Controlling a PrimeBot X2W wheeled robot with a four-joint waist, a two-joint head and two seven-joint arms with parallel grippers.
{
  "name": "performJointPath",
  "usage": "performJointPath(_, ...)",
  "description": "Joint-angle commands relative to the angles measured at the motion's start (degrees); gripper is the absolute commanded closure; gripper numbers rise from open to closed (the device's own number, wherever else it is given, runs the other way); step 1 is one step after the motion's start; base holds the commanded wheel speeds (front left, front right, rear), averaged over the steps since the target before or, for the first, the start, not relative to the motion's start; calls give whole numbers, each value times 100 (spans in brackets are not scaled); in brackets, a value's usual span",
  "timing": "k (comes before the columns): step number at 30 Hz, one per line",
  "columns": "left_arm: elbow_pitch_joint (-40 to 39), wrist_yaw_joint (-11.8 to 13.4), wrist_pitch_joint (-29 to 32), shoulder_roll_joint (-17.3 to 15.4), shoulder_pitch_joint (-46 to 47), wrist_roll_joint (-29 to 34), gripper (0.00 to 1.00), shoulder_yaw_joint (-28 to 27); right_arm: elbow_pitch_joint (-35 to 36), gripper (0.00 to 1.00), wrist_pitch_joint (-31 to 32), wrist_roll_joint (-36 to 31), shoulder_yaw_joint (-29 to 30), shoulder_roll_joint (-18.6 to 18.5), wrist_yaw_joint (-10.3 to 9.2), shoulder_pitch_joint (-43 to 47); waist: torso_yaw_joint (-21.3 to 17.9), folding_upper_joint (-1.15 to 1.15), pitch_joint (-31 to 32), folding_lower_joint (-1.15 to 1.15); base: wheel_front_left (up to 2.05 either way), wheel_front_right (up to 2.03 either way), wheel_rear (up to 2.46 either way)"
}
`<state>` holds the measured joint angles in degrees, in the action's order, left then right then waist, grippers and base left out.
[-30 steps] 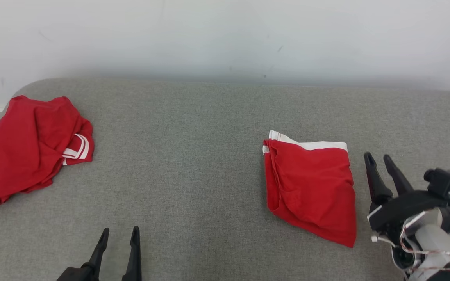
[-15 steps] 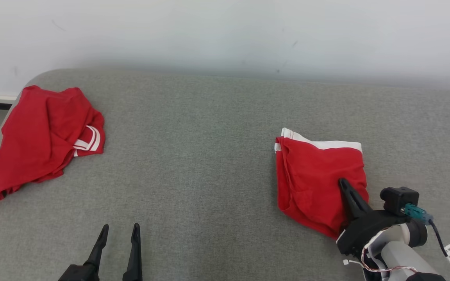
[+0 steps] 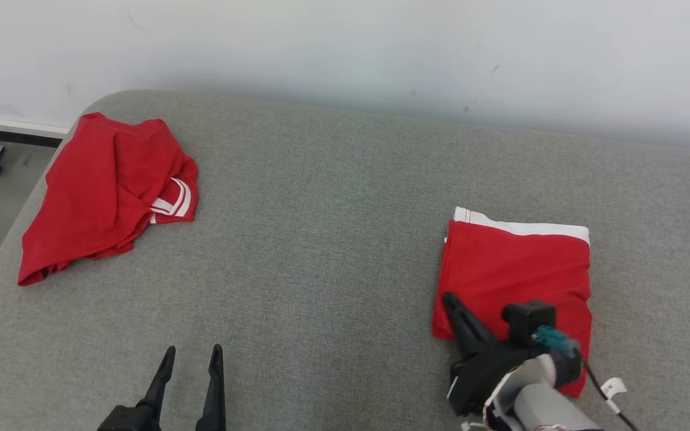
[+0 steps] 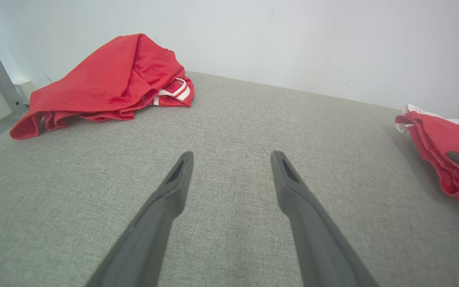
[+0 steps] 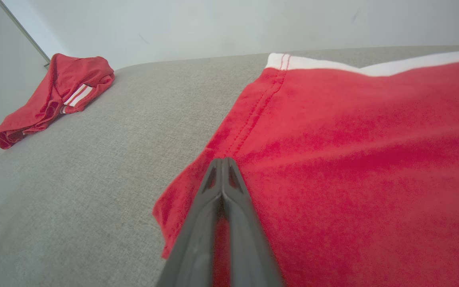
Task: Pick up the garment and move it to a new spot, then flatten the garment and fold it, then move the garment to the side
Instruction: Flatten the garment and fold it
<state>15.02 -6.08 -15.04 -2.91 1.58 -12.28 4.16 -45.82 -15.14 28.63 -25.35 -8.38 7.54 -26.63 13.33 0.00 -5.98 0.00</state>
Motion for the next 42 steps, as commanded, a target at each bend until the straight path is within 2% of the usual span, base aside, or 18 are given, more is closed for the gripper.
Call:
performJointPath(1,20,-19,-10,4,2,-23,0,13,-36,100,-8,-26,-87,132,-12,93,34,0,19,0,0,0,0)
performJointPath(6,35,-13,-10,4,13,-30,0,12,-3,100,-9,7,-240,268,-12,29,16,0,40,0,0,0,0)
performJointPath(12,-4,-4,-10,4,-87,52,0,-69,510,100,-9,38,6,49,-12,59,-146,0,129,0,0,0,0)
performJointPath(16,-29,-8,-10,3,-174,106,0,-140,1229,100,-8,-125,549,-249,-12,278,-415,0,228,0,0,0,0)
performJointPath(23,-79,-15,-10,4,-245,160,0,-209,1923,100,-8,-487,1440,-604,-12,788,-805,0,317,0,0,0,0)
performJointPath(30,-150,0,-10,4,-262,233,0,-277,2471,100,-9,-787,2216,-642,-12,1487,-1148,0,342,0,0,0,0)
performJointPath(35,-205,24,-10,3,-298,251,0,-366,2811,100,-9,-913,2710,-367,-12,2061,-1296,0,374,0,0,0,0)
performJointPath(36,-217,24,-10,4,-300,245,0,-374,2874,73,-9,-950,2770,-320,-12,2162,-1316,0,374,0,0,0,0)
performJointPath(38,-234,26,-10,4,-333,245,0,-391,3021,28,-9,-1041,2803,-203,-12,2360,-1354,0,374,0,0,0,0)
performJointPath(39,-242,28,-10,3,-351,247,0,-405,3078,0,-9,-1060,2803,-122,-12,2453,-1377,0,378,0,0,0,0)
performJointPath(42,-268,17,-10,3,-393,292,0,-403,3330,0,-9,-1384,2776,-13,-12,2673,-1402,0,388,0,0,0,0)
